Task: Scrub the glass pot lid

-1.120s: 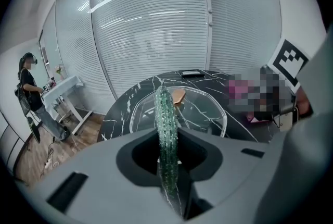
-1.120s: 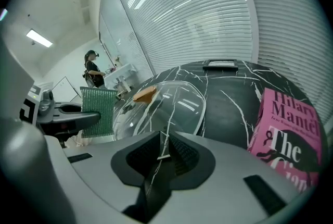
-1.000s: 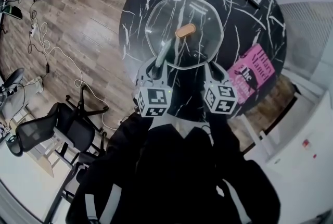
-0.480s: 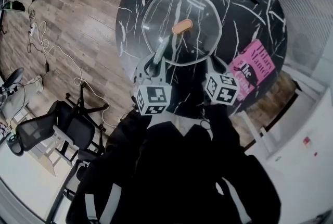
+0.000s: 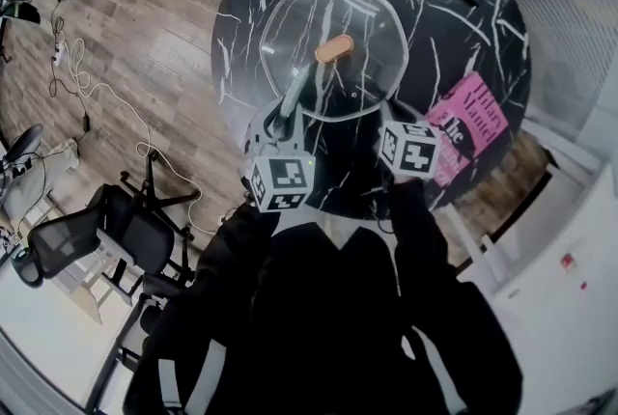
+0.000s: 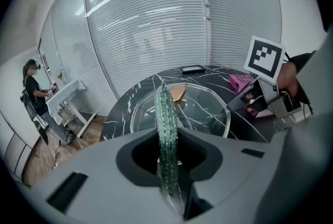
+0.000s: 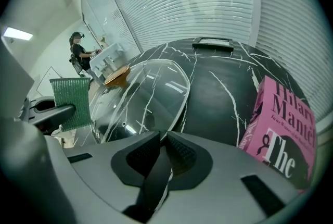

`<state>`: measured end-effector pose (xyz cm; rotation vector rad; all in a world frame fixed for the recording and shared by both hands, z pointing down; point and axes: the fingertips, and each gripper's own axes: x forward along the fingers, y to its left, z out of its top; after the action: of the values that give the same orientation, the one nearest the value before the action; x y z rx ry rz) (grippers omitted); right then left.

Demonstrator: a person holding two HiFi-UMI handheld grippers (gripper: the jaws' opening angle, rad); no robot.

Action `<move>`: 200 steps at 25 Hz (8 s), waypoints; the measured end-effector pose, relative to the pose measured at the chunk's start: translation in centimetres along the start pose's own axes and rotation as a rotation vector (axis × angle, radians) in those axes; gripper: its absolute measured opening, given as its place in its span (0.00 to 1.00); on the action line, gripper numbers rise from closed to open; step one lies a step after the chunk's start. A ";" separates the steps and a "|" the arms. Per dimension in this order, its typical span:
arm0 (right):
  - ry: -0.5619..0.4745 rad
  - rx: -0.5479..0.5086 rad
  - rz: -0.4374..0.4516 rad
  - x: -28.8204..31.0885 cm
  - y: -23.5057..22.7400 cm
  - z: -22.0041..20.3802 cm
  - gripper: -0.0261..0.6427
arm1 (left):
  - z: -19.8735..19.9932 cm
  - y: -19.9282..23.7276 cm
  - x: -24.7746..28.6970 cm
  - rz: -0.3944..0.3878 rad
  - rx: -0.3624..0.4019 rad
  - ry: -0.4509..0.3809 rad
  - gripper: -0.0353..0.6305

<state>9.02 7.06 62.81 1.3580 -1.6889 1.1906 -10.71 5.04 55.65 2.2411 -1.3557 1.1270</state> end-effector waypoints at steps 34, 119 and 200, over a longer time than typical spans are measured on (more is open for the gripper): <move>0.101 -0.066 0.016 0.6 -1.0 -0.1 0.06 | -2.5 0.7 3.3 0.029 0.249 0.313 0.15; 0.110 -0.058 0.115 0.6 0.7 -0.1 0.06 | -1.1 -9.2 3.5 -0.319 -0.074 0.395 0.16; 0.108 -0.118 0.063 0.5 0.1 -0.2 0.06 | 4.3 -7.6 7.6 -0.340 -0.089 0.357 0.15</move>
<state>8.83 7.02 63.32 1.1568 -1.7078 1.1597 -0.36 1.67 59.55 1.9874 -0.8307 1.2363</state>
